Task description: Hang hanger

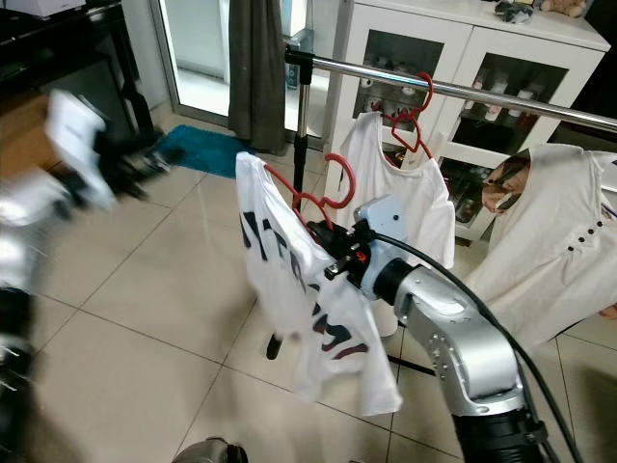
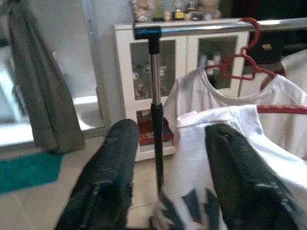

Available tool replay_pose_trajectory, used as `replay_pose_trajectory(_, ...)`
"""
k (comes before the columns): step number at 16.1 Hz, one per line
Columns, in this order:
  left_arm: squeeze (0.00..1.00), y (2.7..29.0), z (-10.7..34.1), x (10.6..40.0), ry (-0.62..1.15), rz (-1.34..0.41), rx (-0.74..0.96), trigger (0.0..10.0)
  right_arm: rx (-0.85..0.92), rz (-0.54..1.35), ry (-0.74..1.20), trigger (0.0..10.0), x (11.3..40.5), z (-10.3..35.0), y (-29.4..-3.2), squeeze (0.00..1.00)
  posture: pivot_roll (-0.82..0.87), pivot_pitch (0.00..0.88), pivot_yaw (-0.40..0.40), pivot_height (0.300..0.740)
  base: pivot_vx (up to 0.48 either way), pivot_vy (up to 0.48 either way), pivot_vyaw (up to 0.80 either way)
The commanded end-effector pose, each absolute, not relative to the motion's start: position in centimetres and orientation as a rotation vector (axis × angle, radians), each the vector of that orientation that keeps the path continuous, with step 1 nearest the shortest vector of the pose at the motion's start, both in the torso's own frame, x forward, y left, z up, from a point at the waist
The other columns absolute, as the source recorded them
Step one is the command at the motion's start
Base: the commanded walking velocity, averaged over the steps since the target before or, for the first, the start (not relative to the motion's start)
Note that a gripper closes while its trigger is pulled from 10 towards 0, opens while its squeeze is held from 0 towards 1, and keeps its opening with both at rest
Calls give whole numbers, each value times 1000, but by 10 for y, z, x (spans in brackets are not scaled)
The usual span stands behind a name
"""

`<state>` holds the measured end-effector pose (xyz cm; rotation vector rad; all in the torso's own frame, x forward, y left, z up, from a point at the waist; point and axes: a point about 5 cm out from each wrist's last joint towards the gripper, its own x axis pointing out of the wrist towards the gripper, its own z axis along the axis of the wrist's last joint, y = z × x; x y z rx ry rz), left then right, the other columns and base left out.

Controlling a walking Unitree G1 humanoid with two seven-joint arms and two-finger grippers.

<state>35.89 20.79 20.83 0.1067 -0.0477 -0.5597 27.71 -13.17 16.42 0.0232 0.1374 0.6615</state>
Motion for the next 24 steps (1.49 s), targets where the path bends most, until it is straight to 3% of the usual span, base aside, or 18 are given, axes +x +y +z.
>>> replay_pose_trajectory(1, 1000, 201, 219, 359, -108, -529, 78, 10000, 22, 633, 79, 10000, 278, 175, -133, 0, -45, 0, -14, 710, 0, 0, 0)
replay_pose_trajectory(2, 776, 184, 210, 357, -109, -553, 24, 10000, 26, 636, 68, 10000, 278, 177, -129, 0, -49, 0, -13, 710, 0, 0, 0)
replay_pose_trajectory(3, 0, 164, 200, 353, -99, -615, -11, 10000, 28, 652, 59, 10000, 278, 180, -124, 0, -49, 0, -13, 710, 0, 0, 0)
replay_pose_trajectory(6, 0, 138, 186, 349, -63, -661, -88, 10000, 4, 707, 42, 10000, 273, 186, -114, 0, -62, 0, -2, 710, 0, 0, 0)
replay_pose_trajectory(11, 0, 130, 174, 351, -25, -583, -11, 10000, 11, 751, 11, 10000, 266, 195, -105, 0, -78, 0, 14, 710, 0, 0, 0)
replay_pose_trajectory(12, 0, 127, 174, 351, -27, -576, 4, 4627, 18, 758, 7, 10000, 265, 196, -105, 0, -78, 0, 15, 710, 0, 0, 0)
replay_pose_trajectory(13, 0, 126, 175, 351, -30, -572, 13, 4627, 19, 759, 7, 10000, 265, 196, -105, 0, -78, 0, 15, 710, 0, 0, 0)
replay_pose_trajectory(14, 0, 122, 175, 348, -42, -554, 44, 0, 27, 751, 8, 10000, 266, 196, -106, 0, -78, 0, 15, 710, 0, 0, 0)
replay_pose_trajectory(24, 0, 126, 173, 347, -77, -425, 103, 0, 53, 738, 9, 10000, 269, 196, -107, 0, -56, 0, -4, 710, 0, 0, 0)
